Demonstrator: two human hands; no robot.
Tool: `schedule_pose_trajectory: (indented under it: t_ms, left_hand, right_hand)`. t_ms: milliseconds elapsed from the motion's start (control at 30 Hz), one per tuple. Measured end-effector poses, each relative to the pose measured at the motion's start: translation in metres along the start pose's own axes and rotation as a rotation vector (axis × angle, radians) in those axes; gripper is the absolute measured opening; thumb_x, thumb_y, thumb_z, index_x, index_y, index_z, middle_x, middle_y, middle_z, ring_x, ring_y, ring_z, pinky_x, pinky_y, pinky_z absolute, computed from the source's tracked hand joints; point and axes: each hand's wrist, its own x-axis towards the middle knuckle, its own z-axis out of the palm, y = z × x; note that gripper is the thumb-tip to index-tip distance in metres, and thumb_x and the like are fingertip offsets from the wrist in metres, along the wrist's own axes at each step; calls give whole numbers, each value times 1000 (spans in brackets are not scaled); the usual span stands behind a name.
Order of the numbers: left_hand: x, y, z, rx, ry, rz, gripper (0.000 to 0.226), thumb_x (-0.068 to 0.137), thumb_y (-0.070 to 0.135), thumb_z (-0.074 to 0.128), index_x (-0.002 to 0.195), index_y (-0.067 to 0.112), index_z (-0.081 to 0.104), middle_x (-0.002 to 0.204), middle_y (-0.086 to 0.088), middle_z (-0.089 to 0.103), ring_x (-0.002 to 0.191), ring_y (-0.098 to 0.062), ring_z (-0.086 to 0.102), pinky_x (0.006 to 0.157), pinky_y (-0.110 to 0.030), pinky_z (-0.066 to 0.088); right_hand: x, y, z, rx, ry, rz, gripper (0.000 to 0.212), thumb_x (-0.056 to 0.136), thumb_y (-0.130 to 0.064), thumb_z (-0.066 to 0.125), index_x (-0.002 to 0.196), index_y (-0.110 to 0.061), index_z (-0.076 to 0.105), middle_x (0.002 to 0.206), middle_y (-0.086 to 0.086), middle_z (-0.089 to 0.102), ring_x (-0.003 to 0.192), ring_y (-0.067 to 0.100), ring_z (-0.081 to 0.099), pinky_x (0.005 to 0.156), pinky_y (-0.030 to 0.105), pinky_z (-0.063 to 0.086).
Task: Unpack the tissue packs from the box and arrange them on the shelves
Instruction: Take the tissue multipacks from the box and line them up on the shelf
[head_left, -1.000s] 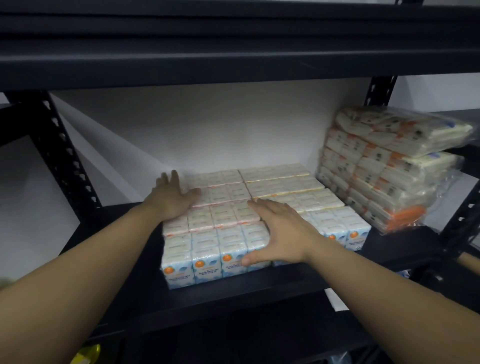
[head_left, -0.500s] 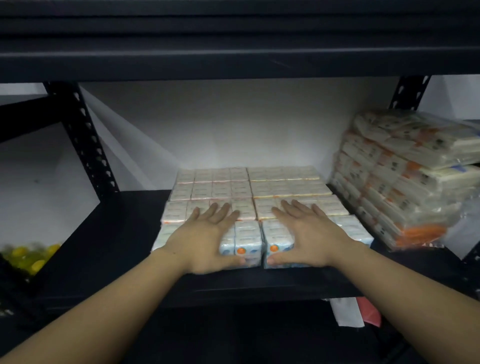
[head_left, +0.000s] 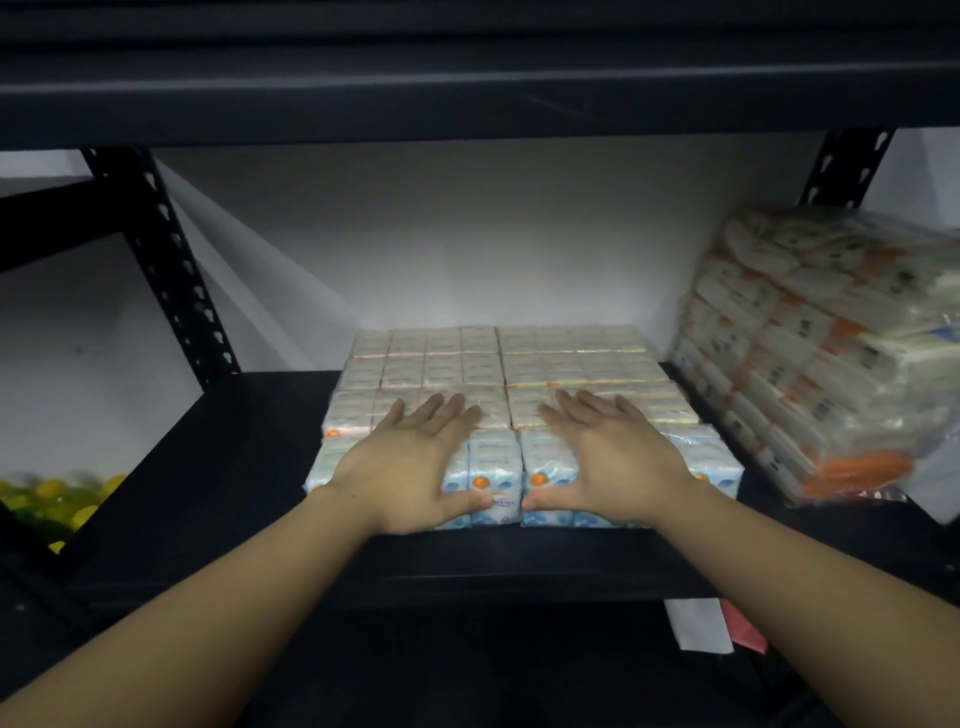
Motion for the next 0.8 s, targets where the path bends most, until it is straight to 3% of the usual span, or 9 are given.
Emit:
schedule_pose_trajectory:
  t_ms: [167,300,433,500,633,700,800]
  left_hand:
    - [-10,7,-8,-42,37,11,109,82,87,51,166,28,14,176,0,5,162,-22,4,131,-50,6]
    - [-20,8,-10,6,61,49,116,80,89,52,167,22,15,175,-3,13,161,-23,9,130,-48,5]
    - [-38,17,-10,-17,137,69,112,86,83,52,167,18,12,175,-5,10,162,-23,4,129,-46,-2]
    - [-56,28,-7,-82,214,81,101,93,72,53,167,17,12,175,-4,9,162,-20,2,128,-41,-7]
    - [-105,52,14,-234,356,128,84,98,53,58,166,19,22,174,0,13,161,-13,1,130,-35,-8]
    - [-129,66,31,-271,389,126,82,97,50,61,165,18,27,174,1,15,161,-12,2,130,-36,-4]
    - [-162,88,66,-288,354,81,82,97,48,63,164,18,28,173,1,18,160,-11,6,129,-33,-3]
  right_hand:
    - [-9,-8,-8,-2,-51,40,127,67,-102,39,165,-30,5,174,-2,-1,160,22,2,127,54,7]
    - [-17,-17,-13,-36,-85,96,131,62,-104,39,165,-33,1,174,-1,-3,160,26,1,126,59,3]
    - [-36,-33,-13,59,-16,139,131,61,-102,47,165,-35,2,174,2,-2,159,26,-2,127,56,1]
    - [-54,-43,-8,103,103,123,122,69,-97,49,165,-31,10,173,2,6,159,23,2,129,50,5]
    - [-104,-66,25,146,426,23,84,89,-74,52,155,-24,43,163,-1,39,154,19,25,127,42,19]
    - [-130,-77,49,184,475,-18,74,92,-66,57,150,-21,52,159,-1,45,152,20,32,125,45,24]
    - [-165,-89,87,274,408,-25,68,93,-60,60,148,-21,55,157,-3,47,152,16,32,125,41,24]
